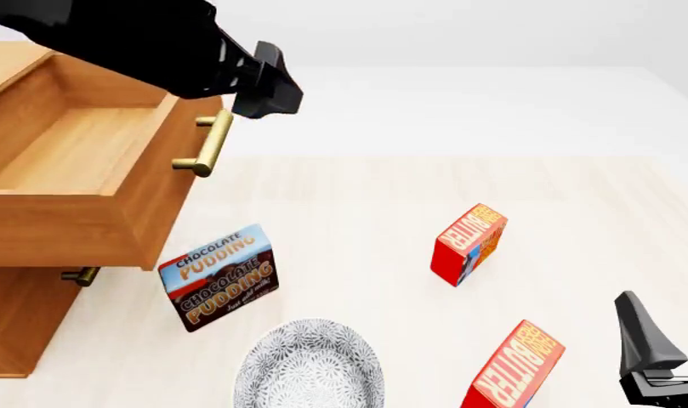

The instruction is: Put the butter at the front in the top drawer of the cabinet and close it.

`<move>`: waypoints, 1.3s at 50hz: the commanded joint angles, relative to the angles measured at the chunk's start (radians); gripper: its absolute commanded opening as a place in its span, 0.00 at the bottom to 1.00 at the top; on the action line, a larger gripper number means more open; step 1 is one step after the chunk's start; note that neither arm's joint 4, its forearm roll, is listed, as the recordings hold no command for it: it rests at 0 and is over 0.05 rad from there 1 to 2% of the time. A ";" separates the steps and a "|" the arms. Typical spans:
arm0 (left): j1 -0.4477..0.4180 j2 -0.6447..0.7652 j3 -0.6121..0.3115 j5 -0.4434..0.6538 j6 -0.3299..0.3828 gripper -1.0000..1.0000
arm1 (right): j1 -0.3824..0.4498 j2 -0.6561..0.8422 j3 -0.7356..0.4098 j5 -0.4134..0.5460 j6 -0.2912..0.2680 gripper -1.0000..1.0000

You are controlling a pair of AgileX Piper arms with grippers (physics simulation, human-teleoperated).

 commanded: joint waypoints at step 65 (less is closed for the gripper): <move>-0.243 0.560 -0.349 -0.176 -0.047 1.00 | 0.000 -0.012 0.002 0.009 0.000 1.00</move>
